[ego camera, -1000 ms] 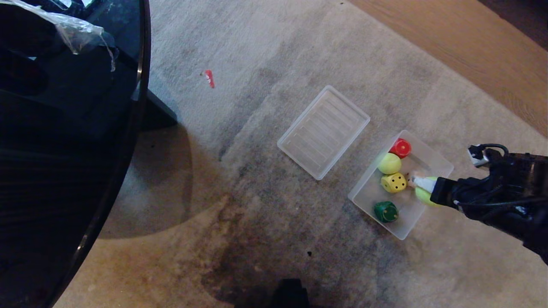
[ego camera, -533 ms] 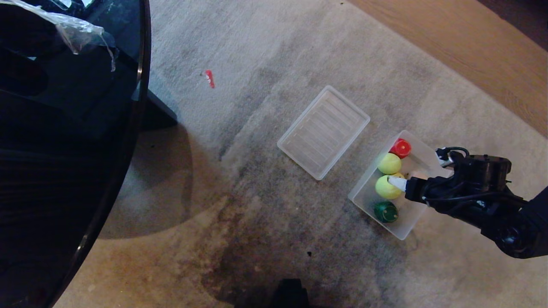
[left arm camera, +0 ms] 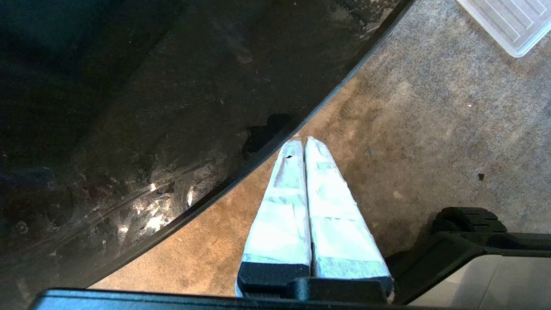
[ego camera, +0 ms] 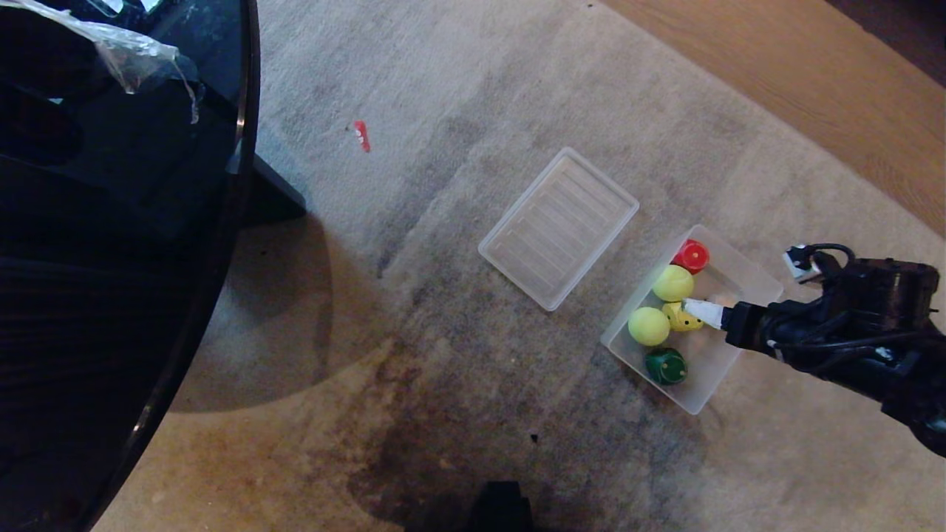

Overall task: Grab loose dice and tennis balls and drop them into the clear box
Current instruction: Close the lid

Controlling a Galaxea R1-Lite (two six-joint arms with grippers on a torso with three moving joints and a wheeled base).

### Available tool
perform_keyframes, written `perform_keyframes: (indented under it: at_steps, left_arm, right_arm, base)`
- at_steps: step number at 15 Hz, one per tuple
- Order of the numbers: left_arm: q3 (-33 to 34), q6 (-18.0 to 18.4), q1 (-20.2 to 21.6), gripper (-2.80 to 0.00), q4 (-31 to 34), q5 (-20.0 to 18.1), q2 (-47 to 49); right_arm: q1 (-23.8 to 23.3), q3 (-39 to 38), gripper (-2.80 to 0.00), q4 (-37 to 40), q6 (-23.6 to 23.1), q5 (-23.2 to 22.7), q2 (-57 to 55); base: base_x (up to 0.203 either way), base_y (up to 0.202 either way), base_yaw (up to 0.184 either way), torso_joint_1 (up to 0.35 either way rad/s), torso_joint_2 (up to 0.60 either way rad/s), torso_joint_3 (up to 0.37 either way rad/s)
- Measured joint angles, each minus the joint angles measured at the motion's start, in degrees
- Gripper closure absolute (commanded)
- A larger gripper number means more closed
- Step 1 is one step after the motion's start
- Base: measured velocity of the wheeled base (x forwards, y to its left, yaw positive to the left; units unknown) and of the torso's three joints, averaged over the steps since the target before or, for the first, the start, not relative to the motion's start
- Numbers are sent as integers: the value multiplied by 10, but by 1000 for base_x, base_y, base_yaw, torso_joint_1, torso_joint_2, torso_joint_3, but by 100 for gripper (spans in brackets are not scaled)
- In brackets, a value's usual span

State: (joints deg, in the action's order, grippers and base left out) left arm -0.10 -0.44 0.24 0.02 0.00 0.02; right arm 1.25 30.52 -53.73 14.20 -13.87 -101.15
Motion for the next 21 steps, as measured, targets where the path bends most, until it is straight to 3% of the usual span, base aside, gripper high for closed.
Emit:
perform_keyframes:
  at_steps: [4, 13, 16, 21]
  left_arm:
    - [0, 0, 0, 0, 0, 0, 0]
    - [0, 0, 0, 0, 0, 0, 0]
    - [0, 0, 0, 0, 0, 0, 0]
    - [0, 0, 0, 0, 0, 0, 0]
  right_arm:
    - [-11, -34, 0, 151, -3, -2, 168]
    - [-24, -136, 0, 594, -80, 33, 627]
    - [-47, -200, 0, 656, -105, 52, 730]
    - [-57, -226, 0, 658, -117, 65, 823]
  base:
    - [0, 0, 0, 0, 0, 0]
    - [0, 0, 0, 0, 0, 0]
    - [0, 0, 0, 0, 0, 0]
    - [0, 0, 0, 0, 0, 0]
